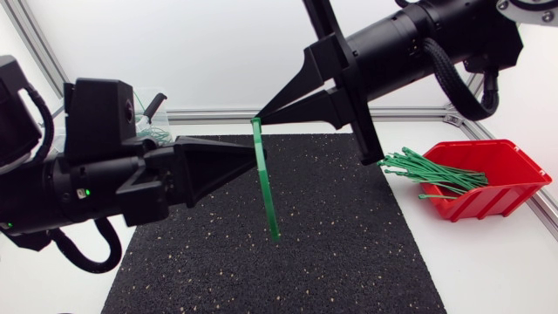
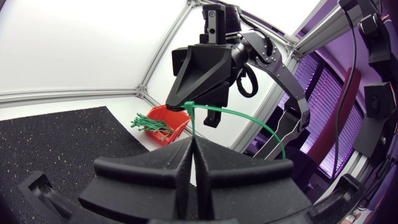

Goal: Take a green cable tie from the red box, thread the tail through the head to close it, then place it in the transparent bin on the left.

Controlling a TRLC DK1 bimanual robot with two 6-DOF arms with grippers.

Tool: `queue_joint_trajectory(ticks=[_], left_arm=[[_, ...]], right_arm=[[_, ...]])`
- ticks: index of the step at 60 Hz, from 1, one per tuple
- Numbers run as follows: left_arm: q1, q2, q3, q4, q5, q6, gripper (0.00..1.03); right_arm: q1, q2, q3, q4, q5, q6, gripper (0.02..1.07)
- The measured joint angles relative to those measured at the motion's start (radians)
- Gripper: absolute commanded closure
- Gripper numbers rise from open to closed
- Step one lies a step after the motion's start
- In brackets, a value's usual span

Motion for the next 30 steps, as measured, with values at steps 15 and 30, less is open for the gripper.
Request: queue_joint_trajectory(ticks=[15,30], left_arm=[[-0.002,0.000,0.000,-0.035,-0.021,-0.012,1.00],[-0.002,0.000,0.000,-0.053,-0.032,-0.019,1.00]], right_arm=[[0.000,0.063,-0.023,0.000,0.034,-0.022,1.01],[0.000,0.091,-0.036,0.001,0.063,-0.029,1.01]])
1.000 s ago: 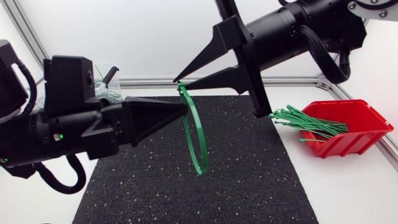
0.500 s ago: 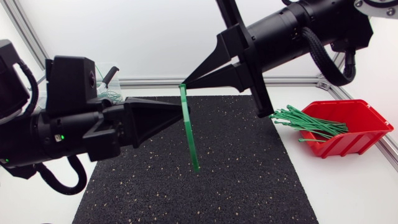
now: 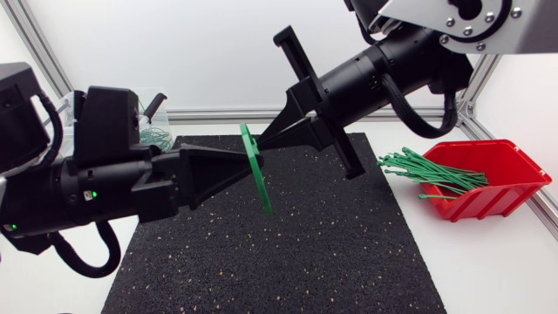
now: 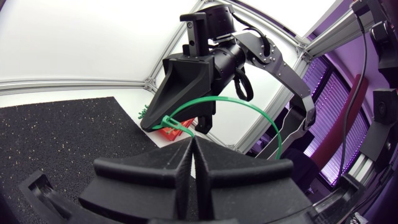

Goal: Take a green cable tie from the red box, thread the tail through the head to close it, then place it in the transparent bin on the left.

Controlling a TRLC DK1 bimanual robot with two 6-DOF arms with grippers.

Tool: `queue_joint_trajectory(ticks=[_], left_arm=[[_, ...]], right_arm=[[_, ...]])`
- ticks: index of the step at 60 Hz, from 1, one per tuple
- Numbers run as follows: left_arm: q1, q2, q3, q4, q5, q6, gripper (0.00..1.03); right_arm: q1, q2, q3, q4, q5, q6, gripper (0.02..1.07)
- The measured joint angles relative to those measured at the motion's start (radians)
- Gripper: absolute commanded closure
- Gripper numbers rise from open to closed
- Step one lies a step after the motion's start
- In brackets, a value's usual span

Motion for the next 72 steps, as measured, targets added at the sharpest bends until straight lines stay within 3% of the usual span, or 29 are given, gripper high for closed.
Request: queue_joint_trajectory(ticks=[51,54,56,59,64,69,72], left_arm=[[0.012,0.000,0.000,-0.051,-0.025,-0.003,1.00],[0.012,0.000,0.000,-0.051,-0.016,-0.003,1.00],[0.012,0.001,0.000,-0.051,-0.012,-0.002,1.00],[0.012,0.003,0.002,-0.051,-0.006,0.002,1.00],[0.012,0.008,0.034,-0.071,-0.011,0.024,1.00],[0.012,0.022,0.075,-0.128,-0.040,0.059,1.00],[0.011,0.042,0.103,-0.182,-0.069,0.093,1.00]], right_arm=[[0.035,0.084,0.027,-0.050,0.087,-0.055,1.01],[0.044,0.070,0.027,-0.050,0.105,-0.060,0.91],[0.047,0.060,0.027,-0.050,0.126,-0.068,0.79],[0.047,0.044,0.027,-0.050,0.156,-0.082,0.71],[0.045,0.036,0.034,-0.062,0.195,-0.117,0.35],[0.046,0.036,0.043,-0.084,0.238,-0.161,0.07],[0.047,0.036,0.053,-0.116,0.278,-0.203,0.06]])
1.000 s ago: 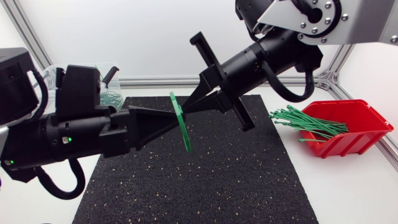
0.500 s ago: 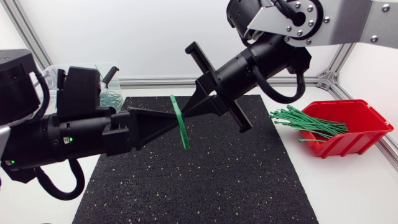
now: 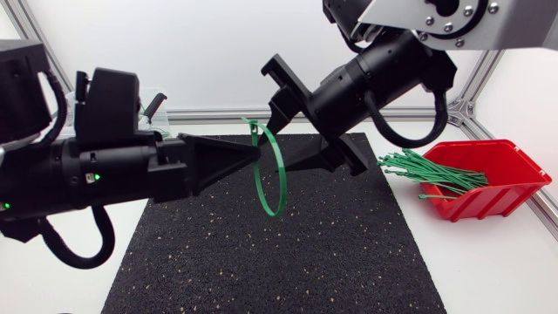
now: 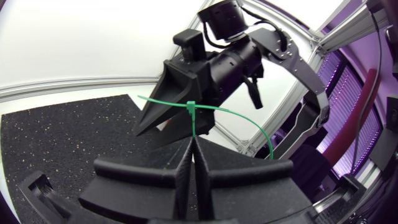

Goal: Take a green cable tie from the red box, thread the tail through the head to close it, then place it in the transparent bin on the left.

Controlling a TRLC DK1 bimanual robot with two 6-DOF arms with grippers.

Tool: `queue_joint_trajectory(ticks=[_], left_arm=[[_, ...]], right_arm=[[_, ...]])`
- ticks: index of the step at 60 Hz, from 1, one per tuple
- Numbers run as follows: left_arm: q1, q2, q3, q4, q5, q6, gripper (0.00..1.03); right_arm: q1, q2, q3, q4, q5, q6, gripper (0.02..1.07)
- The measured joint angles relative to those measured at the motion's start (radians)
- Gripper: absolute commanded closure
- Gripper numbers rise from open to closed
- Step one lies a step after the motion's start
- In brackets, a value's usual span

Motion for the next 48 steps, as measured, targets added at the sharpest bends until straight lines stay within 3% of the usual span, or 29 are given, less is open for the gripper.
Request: queue_joint_trajectory(ticks=[8,23,29,36,44,48], left_arm=[[-0.013,0.070,0.055,-0.136,-0.127,0.088,1.00],[0.013,0.142,0.162,-0.389,-0.438,0.253,1.00],[0.140,0.151,0.185,-0.420,-0.490,0.328,1.00],[0.343,0.166,0.225,-0.422,-0.512,0.407,1.00],[0.531,0.200,0.304,-0.379,-0.519,0.471,1.00],[0.615,0.225,0.345,-0.293,-0.525,0.498,1.00]], right_arm=[[-0.016,0.001,0.027,-0.063,0.068,-0.105,0.06],[-0.074,-0.004,0.027,-0.091,0.316,-0.301,0.06],[-0.096,-0.019,0.027,-0.091,0.413,-0.404,0.06],[-0.114,-0.056,0.027,-0.086,0.505,-0.514,0.06],[-0.114,-0.111,0.002,-0.037,0.562,-0.595,0.06],[-0.113,-0.146,-0.024,-0.005,0.592,-0.630,0.06]])
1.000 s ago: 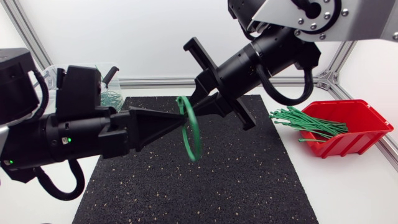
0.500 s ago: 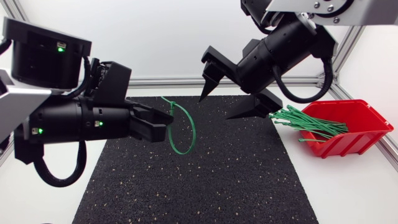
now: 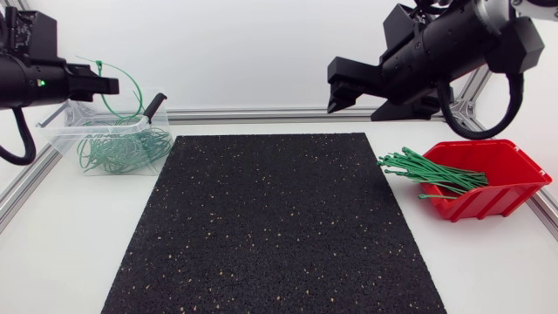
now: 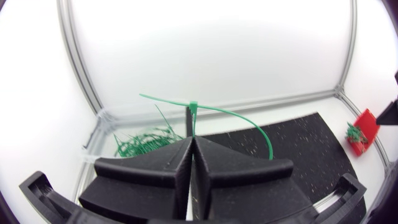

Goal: Take a green cable tie from the red box, thread the tail through the head to close it, then place it in the transparent bin on the left.

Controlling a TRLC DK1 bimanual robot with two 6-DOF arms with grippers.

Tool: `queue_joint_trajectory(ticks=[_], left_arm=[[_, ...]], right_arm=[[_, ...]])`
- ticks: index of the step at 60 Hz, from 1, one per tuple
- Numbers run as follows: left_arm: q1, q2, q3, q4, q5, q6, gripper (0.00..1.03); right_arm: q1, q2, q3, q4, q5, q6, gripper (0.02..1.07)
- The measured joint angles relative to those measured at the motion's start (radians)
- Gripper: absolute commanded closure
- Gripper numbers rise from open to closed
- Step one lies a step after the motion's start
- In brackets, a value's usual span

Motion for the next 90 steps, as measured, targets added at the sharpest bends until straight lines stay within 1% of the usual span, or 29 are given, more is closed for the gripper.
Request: queue_joint_trajectory(ticks=[8,13,19,28,29,30,31,32,33,34,35,36,42,47,51,58,62,70,78,82,90], left_arm=[[0.111,0.096,0.122,0.053,-0.008,0.025,1.00],[0.174,0.209,0.226,0.080,-0.010,0.035,1.00],[0.222,0.339,0.323,0.081,-0.011,0.035,1.00],[0.253,0.532,0.444,0.081,-0.011,0.035,1.00],[0.254,0.553,0.458,0.080,-0.012,0.035,0.99],[0.256,0.573,0.473,0.079,-0.011,0.035,0.94],[0.259,0.604,0.496,0.074,-0.012,0.035,0.75],[0.261,0.629,0.515,0.066,-0.012,0.035,0.57],[0.264,0.660,0.540,0.052,-0.016,0.037,0.27],[0.265,0.679,0.554,0.042,-0.016,0.038,0.08],[0.266,0.705,0.572,0.023,-0.020,0.039,0.00],[0.266,0.727,0.589,0.004,-0.023,0.039,0.03],[0.269,0.838,0.668,-0.094,-0.046,0.054,0.03],[0.267,0.885,0.685,-0.163,-0.049,0.065,0.03],[0.262,0.889,0.685,-0.192,-0.049,0.065,0.03],[0.250,0.855,0.685,-0.206,-0.049,0.065,0.03],[0.243,0.809,0.676,-0.206,-0.049,0.065,0.03],[0.220,0.623,0.599,-0.212,-0.049,0.065,0.03],[0.177,0.438,0.517,-0.216,-0.048,0.065,0.03],[0.154,0.348,0.455,-0.215,-0.045,0.065,0.03],[0.138,0.211,0.332,-0.192,-0.044,0.065,0.03]], right_arm=[[0.000,-0.044,-0.020,0.020,0.010,-0.029,0.06],[-0.001,-0.074,-0.032,0.024,0.013,-0.031,0.06],[-0.006,-0.108,-0.048,0.026,0.027,-0.036,0.06],[-0.006,-0.138,-0.071,0.028,0.035,-0.039,0.06],[-0.007,-0.140,-0.072,0.028,0.035,-0.039,0.06],[-0.007,-0.142,-0.074,0.028,0.035,-0.039,0.06],[-0.008,-0.144,-0.077,0.028,0.035,-0.039,0.06],[-0.009,-0.145,-0.077,0.027,0.035,-0.039,0.06],[-0.012,-0.147,-0.079,0.028,0.035,-0.042,0.06],[-0.012,-0.148,-0.079,0.027,0.035,-0.043,0.06],[-0.013,-0.151,-0.080,0.029,0.035,-0.047,0.06],[-0.012,-0.152,-0.082,0.029,0.035,-0.047,0.06],[-0.012,-0.168,-0.096,0.028,0.036,-0.050,0.06],[-0.012,-0.177,-0.098,0.028,0.045,-0.050,0.06],[-0.012,-0.187,-0.098,0.027,0.053,-0.053,0.06],[-0.011,-0.208,-0.098,0.027,0.059,-0.053,0.06],[-0.011,-0.220,-0.098,0.027,0.062,-0.053,0.06],[-0.011,-0.256,-0.106,0.027,0.092,-0.057,0.06],[-0.012,-0.304,-0.136,0.029,0.127,-0.082,0.06],[-0.014,-0.334,-0.160,0.042,0.160,-0.103,0.06],[-0.060,-0.396,-0.217,0.098,0.171,-0.170,0.06]])
